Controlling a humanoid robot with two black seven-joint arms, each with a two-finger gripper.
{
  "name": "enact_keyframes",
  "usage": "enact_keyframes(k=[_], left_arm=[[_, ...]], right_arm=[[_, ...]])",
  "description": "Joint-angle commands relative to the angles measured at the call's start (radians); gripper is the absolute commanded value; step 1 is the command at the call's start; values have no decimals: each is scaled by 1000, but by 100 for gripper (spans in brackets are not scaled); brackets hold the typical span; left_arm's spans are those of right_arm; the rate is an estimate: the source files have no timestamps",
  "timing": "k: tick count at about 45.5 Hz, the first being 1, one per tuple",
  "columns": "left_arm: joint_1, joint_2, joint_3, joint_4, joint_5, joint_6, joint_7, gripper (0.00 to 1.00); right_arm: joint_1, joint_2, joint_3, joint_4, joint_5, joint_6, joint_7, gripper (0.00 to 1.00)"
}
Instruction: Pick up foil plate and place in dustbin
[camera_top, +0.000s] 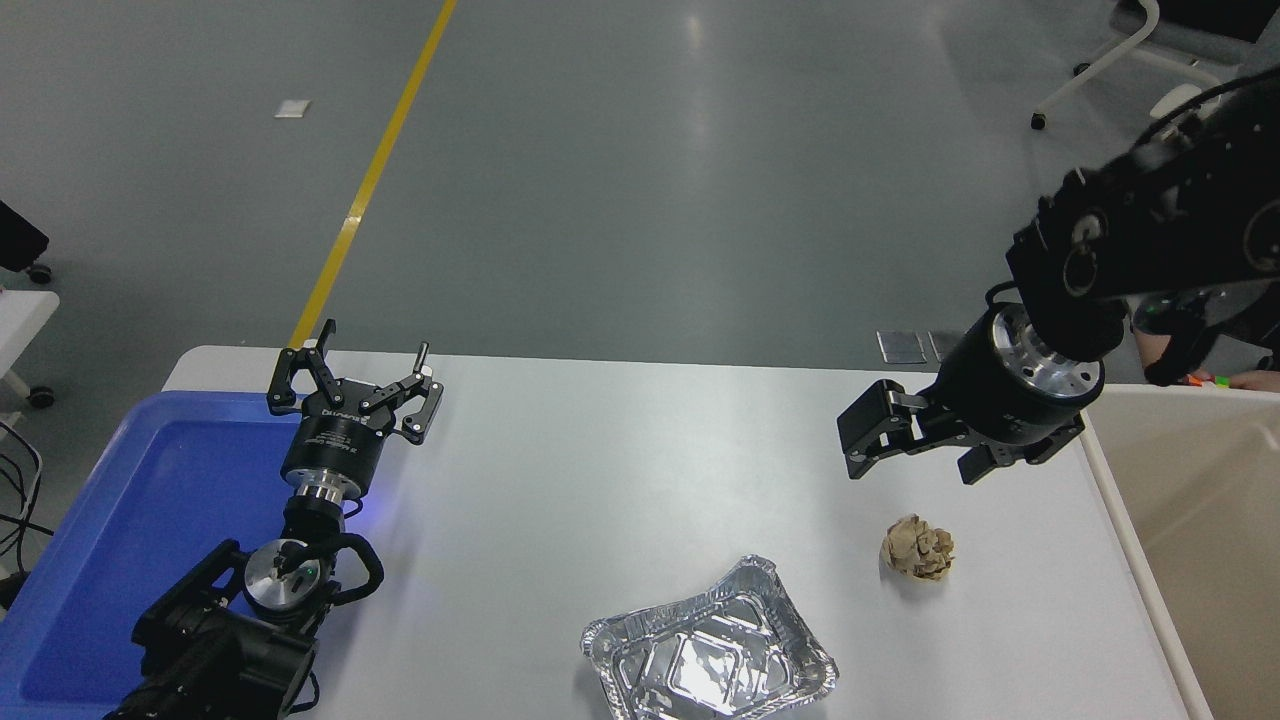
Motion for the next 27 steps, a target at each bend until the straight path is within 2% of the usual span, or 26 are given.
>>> enact_keyframes(k=[1, 16, 22, 27], left_arm=[[1, 0, 0, 0, 0, -1, 1, 99], [-1, 0, 0, 0, 0, 1, 1, 99], [-1, 0, 0, 0, 0, -1, 1, 99], [1, 0, 0, 0, 1, -1, 1, 99]], right_arm=[[-149, 7, 55, 12, -45, -152, 0, 100], [-363, 91, 97, 0, -121, -383, 3, 100], [-439, 134, 109, -19, -158, -517, 22, 100], [-492, 160, 109, -46, -181, -554, 23, 100]])
